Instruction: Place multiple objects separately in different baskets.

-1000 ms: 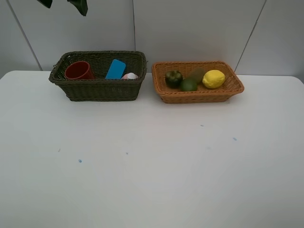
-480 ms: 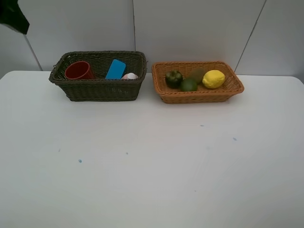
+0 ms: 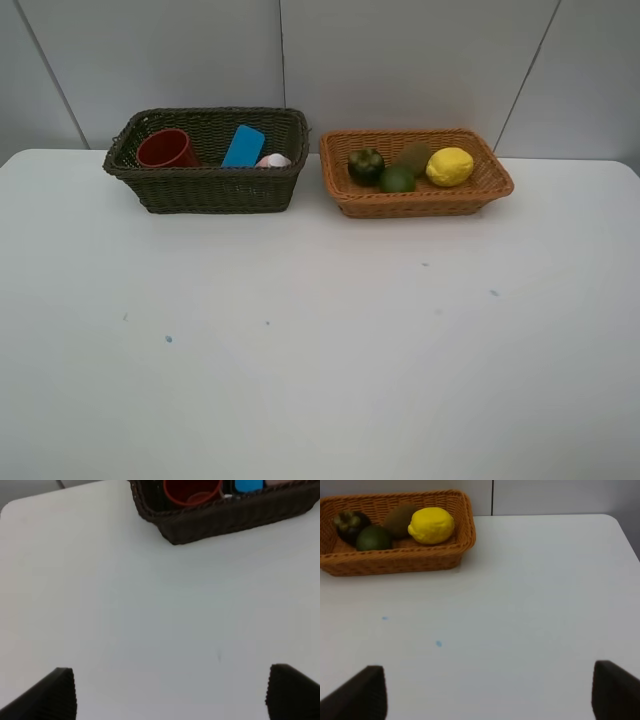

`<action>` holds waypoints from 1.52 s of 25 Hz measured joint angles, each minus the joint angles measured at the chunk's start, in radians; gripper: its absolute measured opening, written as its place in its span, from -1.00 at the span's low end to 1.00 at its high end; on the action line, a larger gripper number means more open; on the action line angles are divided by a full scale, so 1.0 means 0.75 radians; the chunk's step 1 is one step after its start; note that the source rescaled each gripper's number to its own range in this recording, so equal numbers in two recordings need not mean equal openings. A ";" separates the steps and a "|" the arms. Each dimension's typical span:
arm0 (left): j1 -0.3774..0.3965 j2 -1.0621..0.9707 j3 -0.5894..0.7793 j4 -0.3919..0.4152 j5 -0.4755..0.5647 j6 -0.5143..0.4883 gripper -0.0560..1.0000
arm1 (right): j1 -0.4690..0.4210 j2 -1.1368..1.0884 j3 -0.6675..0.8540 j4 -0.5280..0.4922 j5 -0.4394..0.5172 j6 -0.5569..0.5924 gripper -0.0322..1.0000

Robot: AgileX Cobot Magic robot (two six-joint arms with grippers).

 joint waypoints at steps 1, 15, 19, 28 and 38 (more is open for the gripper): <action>0.000 -0.063 0.023 -0.013 0.034 0.000 0.96 | 0.000 0.000 0.000 0.000 0.000 0.000 0.75; 0.000 -0.524 0.247 -0.341 0.174 0.201 0.96 | 0.000 0.000 0.000 0.000 0.000 0.000 0.75; 0.000 -0.544 0.310 -0.389 0.176 0.241 0.96 | 0.000 0.000 0.000 0.000 0.000 0.000 0.75; 0.000 -0.550 0.341 -0.454 0.056 0.311 0.96 | 0.000 0.000 0.000 0.000 0.000 0.000 0.75; 0.006 -0.607 0.375 -0.441 -0.006 0.283 0.96 | 0.000 0.000 0.000 0.000 0.000 0.000 0.75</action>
